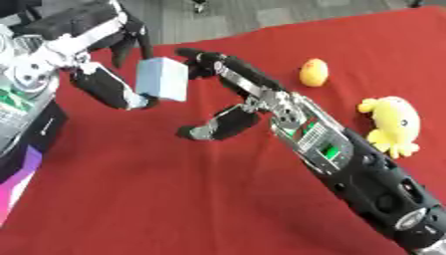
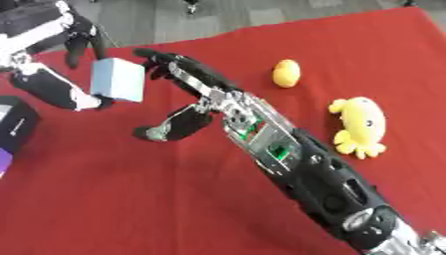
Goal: Pick up the objects with one hand, pass them to the other hand, and then place them into the box on the other side of the table.
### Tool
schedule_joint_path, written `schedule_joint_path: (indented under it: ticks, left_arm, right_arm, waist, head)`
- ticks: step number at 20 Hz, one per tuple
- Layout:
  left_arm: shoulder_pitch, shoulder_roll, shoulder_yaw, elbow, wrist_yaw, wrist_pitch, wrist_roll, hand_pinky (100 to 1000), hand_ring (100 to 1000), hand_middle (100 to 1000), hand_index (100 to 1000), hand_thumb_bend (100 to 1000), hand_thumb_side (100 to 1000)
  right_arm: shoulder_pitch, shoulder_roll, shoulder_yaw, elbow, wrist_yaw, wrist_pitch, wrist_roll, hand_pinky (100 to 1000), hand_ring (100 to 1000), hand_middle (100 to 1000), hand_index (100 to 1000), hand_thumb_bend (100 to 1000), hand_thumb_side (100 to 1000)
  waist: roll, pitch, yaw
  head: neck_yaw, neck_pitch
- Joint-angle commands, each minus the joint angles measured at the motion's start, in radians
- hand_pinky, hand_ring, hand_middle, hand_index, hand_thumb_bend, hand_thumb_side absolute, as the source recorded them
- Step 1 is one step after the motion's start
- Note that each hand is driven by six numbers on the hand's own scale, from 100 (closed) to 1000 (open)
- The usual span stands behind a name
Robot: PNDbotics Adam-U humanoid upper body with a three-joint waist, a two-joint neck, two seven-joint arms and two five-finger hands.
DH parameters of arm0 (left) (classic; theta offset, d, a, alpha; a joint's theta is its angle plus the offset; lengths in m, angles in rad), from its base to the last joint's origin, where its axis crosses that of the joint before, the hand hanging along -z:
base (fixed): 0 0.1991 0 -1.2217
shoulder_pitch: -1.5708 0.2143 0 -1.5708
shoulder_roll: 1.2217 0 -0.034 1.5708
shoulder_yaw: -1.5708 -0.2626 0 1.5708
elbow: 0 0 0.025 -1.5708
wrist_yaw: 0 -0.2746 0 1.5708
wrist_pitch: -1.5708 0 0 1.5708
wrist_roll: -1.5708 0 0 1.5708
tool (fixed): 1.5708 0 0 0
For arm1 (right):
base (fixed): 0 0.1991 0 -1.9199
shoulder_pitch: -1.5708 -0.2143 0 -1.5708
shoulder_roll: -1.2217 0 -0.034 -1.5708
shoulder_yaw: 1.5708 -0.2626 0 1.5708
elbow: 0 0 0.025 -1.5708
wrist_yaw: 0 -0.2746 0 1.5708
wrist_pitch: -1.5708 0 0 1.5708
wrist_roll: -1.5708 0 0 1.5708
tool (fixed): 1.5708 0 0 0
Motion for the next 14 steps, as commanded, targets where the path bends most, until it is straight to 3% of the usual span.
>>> schedule_joint_path:
  ticks: [1,8,14]
  left_arm:
    - [-0.009,0.029,0.024,-0.018,-0.002,0.003,0.005,611,355,217,360,509,100]
    - [0.018,0.069,0.059,-0.057,0.005,0.009,0.008,612,355,217,361,504,100]
    - [0.075,0.147,0.135,-0.095,0.029,0.038,0.060,616,354,217,361,504,100]
  right_arm:
    - [-0.011,-0.007,-0.010,-0.016,0.001,0.003,-0.004,855,819,804,1000,571,189]
    - [-0.009,-0.011,-0.009,-0.014,0.000,0.018,-0.016,854,821,805,1000,566,196]
    - [-0.010,-0.019,-0.010,-0.021,-0.007,0.025,-0.024,850,812,803,1000,562,216]
  waist:
    - [0.008,-0.012,0.002]
    - [0.010,-0.013,0.002]
    - [0.010,-0.014,0.003]
  head:
    - [-0.002,-0.007]
    - [-0.003,-0.006]
    - [-0.003,-0.006]
